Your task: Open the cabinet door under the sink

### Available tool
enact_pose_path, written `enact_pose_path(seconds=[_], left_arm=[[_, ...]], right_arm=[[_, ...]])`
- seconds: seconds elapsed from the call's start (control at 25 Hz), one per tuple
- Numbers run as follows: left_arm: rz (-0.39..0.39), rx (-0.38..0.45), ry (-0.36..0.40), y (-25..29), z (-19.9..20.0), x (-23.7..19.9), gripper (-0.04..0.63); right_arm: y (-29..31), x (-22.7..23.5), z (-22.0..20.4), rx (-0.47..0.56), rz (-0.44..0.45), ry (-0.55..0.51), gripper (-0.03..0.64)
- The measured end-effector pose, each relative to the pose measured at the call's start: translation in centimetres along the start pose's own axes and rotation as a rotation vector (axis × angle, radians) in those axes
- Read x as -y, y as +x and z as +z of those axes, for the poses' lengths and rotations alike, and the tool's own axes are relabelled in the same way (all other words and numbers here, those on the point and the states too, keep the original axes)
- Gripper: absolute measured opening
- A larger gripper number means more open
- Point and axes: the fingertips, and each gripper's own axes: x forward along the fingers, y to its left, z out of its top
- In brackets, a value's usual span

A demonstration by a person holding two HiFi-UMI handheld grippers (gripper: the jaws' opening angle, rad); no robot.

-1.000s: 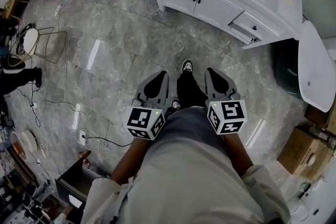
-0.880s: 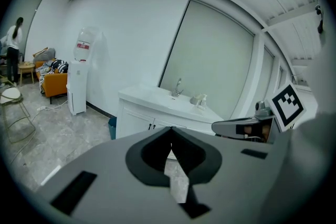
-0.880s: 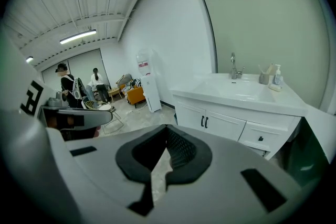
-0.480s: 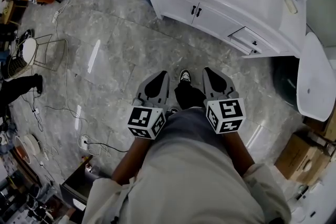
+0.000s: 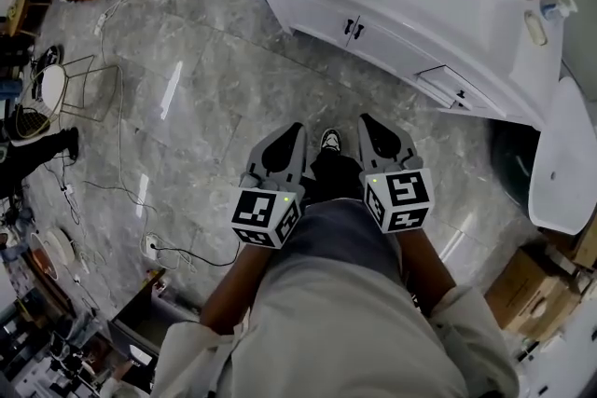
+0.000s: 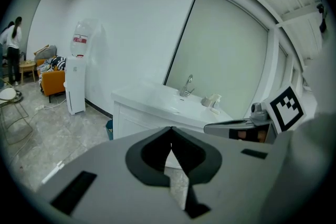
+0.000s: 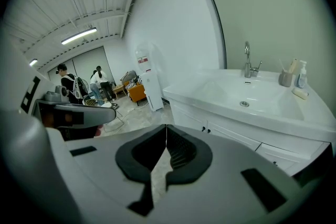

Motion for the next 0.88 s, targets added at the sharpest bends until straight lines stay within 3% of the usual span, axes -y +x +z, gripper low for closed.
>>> enact_pose_path(seconds=[0.44, 0.88], left_arm=[[-0.003, -0.057, -0.022, 4.3, -1.8, -1.1, 0.000], [-0.036, -0.121, -0.058, 7.8, -5.0, -2.3, 0.000]], right_arm=[[5.1, 2.8, -0.6, -0.023, -0.008, 0.033, 0.012], [11.2, 7.4, -3.0, -0.027, -0.107, 0.117, 0.012]])
